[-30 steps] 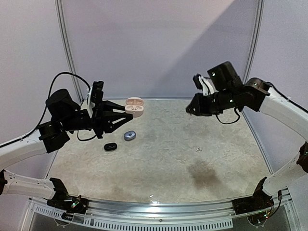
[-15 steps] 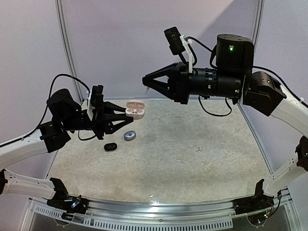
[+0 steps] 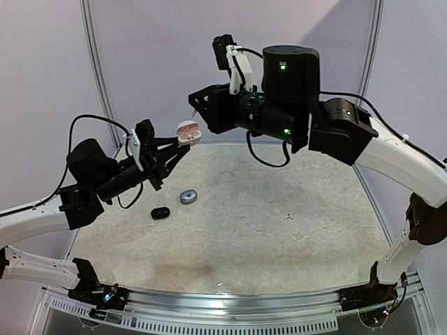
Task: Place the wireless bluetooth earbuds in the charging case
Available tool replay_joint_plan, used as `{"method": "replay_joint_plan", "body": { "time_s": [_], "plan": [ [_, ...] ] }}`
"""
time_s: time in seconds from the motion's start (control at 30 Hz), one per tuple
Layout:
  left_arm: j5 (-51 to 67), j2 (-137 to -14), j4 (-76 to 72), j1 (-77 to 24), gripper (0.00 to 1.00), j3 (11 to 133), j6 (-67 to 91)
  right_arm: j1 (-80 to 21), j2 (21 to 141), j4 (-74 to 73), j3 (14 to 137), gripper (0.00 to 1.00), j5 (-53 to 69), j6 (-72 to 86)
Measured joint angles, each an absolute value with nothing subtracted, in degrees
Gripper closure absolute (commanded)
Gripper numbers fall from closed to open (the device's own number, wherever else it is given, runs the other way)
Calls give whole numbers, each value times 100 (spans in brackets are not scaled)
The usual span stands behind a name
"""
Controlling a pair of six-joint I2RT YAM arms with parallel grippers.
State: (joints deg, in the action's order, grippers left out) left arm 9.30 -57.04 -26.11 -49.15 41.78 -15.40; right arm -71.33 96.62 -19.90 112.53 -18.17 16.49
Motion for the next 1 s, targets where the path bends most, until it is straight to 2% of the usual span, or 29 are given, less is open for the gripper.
{"method": "replay_joint_plan", "body": {
  "time_s": [0.3, 1.0],
  "plan": [
    [-51, -5767, -2847, -4939, 100, 4158, -1789, -7185, 9992, -2314, 11386, 100, -2539, 2032],
    [-226, -5843, -2932, -4945, 100, 4158, -1944, -7188, 10473, -2196, 11587, 100, -2853, 2292]
  ]
}}
